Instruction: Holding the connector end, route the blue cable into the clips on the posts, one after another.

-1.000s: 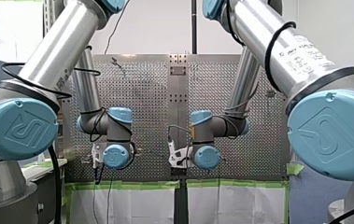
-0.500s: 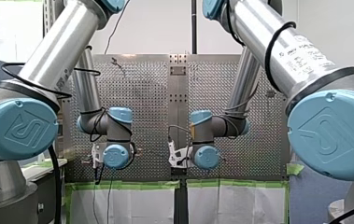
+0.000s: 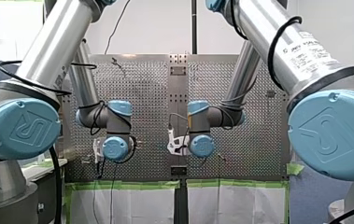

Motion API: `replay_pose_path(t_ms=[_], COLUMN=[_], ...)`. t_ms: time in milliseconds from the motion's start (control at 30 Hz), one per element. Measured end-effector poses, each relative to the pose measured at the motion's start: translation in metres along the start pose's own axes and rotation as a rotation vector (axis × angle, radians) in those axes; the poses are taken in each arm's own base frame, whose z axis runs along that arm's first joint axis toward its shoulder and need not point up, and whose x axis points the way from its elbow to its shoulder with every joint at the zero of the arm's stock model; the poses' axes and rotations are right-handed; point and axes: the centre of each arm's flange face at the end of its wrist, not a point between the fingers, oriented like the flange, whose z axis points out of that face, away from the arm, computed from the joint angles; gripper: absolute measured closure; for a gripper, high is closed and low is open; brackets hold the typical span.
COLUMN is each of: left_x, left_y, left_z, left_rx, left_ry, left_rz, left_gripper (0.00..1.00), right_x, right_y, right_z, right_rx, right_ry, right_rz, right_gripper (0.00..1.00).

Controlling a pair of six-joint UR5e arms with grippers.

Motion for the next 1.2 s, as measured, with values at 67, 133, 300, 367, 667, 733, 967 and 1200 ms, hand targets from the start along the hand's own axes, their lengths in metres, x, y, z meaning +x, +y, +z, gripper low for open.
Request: replay_pose_path(t_ms=[67, 133, 300, 367, 667, 733, 967, 1200], left_x=[-0.006, -0.013, -0.028, -0.034, -0.074, -0.087, -0.132, -0.184], left_y=[0.001, 0.002, 0.004, 0.004, 0.001, 0.0, -0.002, -0.002], left_z=[0.001, 0.001, -0.001, -0.002, 0.016, 0.023, 0.04, 0.053], left_rx=[-0.004, -0.009, -0.013, -0.013, -0.039, -0.054, -0.106, -0.145], left_ry=[0.0, -0.001, 0.0, 0.0, -0.046, -0.065, -0.127, -0.194], left_rz=[-0.001, 0.004, 0.021, 0.023, -0.005, -0.017, -0.061, -0.139], left_gripper=[1.0, 1.0, 1.0, 1.0, 1.0, 1.0, 1.0, 1.0], right_x=[0.008, 0.018, 0.047, 0.06, 0.122, 0.138, 0.172, 0.198], right_y=[-0.001, -0.002, -0.007, -0.01, -0.02, -0.024, -0.032, -0.037], right_z=[0.0, 0.0, 0.003, 0.006, 0.008, 0.008, 0.015, 0.026], right_rx=[0.009, 0.025, 0.068, 0.085, 0.176, 0.199, 0.231, 0.24], right_ry=[0.004, 0.007, 0.027, 0.042, 0.095, 0.109, 0.125, 0.129], right_rz=[0.016, 0.036, 0.061, 0.064, 0.076, 0.08, 0.086, 0.094], right_gripper=[1.0, 1.0, 1.0, 1.0, 1.0, 1.0, 1.0, 1.0])
